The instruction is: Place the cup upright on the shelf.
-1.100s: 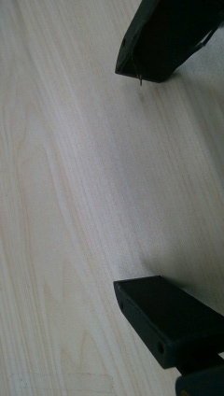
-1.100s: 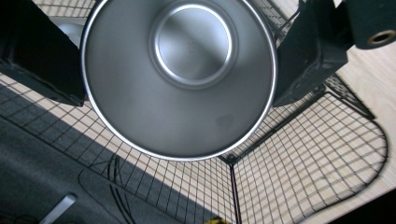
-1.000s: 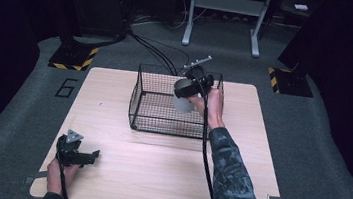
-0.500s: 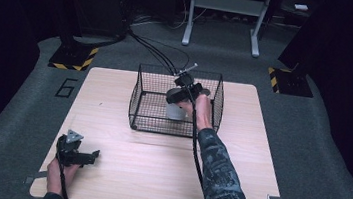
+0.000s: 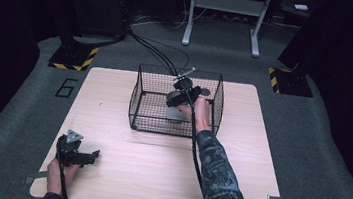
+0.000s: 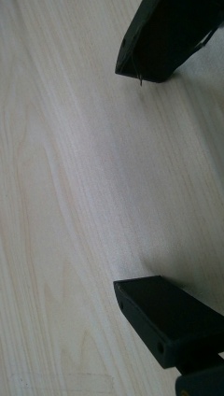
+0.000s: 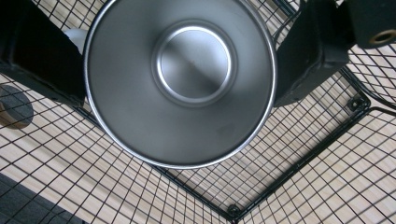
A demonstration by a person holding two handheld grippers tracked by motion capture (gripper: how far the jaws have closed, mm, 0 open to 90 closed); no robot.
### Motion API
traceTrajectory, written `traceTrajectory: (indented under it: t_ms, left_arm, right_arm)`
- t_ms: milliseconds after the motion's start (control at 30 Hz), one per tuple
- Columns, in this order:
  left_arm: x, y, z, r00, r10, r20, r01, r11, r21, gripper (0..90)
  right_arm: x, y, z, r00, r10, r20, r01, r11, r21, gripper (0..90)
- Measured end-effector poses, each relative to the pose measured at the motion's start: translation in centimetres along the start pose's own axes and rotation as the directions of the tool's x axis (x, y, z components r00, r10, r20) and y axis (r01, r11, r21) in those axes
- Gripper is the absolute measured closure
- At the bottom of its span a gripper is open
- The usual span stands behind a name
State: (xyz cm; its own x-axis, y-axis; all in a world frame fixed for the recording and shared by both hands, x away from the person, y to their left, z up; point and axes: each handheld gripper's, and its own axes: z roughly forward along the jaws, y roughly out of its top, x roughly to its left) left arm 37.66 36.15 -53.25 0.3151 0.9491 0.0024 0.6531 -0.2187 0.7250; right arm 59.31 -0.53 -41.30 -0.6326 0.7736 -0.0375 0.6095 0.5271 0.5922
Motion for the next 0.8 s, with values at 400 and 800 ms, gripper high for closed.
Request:
traceTrajectory:
  t_ms: [400,800]
  left_arm:
    - [0.0,0.0,0.0,1.0,0.0,0.0,0.0,1.0,0.0,0.4]
    - [0.0,0.0,0.0,1.0,-0.001,0.0,0.001,1.0,-0.002,0.5]
  right_arm:
    - [-0.6,-0.1,-1.8,0.9993,0.01,-0.037,-0.012,0.999,-0.044,0.0]
    - [0.1,-1.3,-9.1,0.9962,-0.046,-0.074,0.03,0.981,-0.192,0.0]
